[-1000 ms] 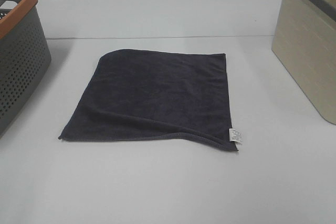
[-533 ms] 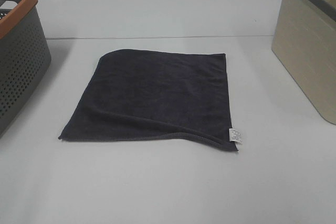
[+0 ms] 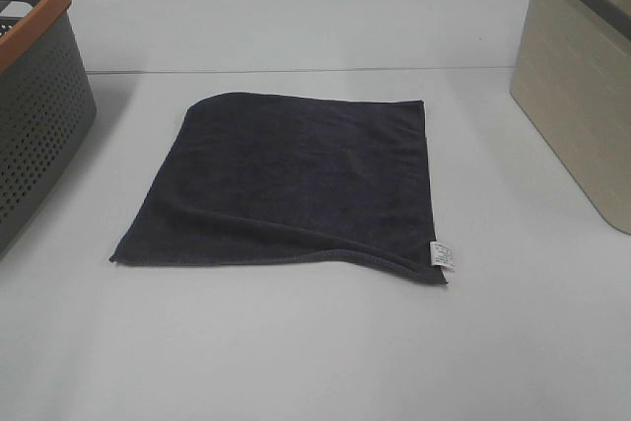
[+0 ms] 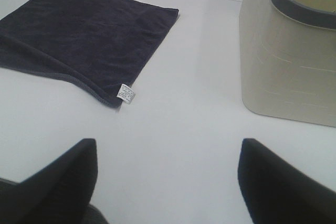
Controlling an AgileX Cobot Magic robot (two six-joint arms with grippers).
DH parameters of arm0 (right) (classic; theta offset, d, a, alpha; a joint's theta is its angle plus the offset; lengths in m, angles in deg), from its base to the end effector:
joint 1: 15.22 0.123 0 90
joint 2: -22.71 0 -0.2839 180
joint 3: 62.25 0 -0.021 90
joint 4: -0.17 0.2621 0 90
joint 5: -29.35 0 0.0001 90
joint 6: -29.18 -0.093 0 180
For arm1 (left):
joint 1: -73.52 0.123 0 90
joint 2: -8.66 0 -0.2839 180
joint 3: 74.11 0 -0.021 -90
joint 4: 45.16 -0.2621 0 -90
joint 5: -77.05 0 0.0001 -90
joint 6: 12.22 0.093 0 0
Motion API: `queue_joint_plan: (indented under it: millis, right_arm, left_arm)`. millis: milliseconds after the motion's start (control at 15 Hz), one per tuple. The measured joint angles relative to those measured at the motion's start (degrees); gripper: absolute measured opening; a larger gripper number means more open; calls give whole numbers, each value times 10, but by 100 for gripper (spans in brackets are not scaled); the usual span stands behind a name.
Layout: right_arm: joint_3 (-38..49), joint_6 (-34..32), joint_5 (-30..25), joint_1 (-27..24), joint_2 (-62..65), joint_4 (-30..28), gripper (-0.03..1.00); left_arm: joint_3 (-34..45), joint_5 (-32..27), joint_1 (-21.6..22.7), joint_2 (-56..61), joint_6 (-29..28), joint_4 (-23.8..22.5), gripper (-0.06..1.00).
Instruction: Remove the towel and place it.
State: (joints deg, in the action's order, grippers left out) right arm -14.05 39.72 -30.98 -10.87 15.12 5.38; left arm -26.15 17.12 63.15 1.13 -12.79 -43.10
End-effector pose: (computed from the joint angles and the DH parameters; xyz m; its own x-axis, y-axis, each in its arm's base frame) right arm 0.0062 0.0078 0.2845 -0.4129 -0.1698 -0.8948 -0.2054 0.9745 -0.0901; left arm 0.0059 -0.0040 0.2860 -0.4276 0.0498 -0.9026 0.1957 0.9799 -0.0386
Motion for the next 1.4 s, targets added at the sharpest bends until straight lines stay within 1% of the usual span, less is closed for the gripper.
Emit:
queue_joint_plan:
  millis: [533,667,933,1400]
  right_arm:
    - [0,0,0,0,0,0,74]
    - [0,0,0,0,0,0,74]
    - [0,0,0,0,0,0,74]
    - [0,0,0,0,0,0,74]
  left_arm:
    - [0,0,0,0,0,0,93]
    - [0,0,21,0,0,0,93]
    - [0,0,109,0,0,0,93]
    - [0,0,112,0,0,0,93]
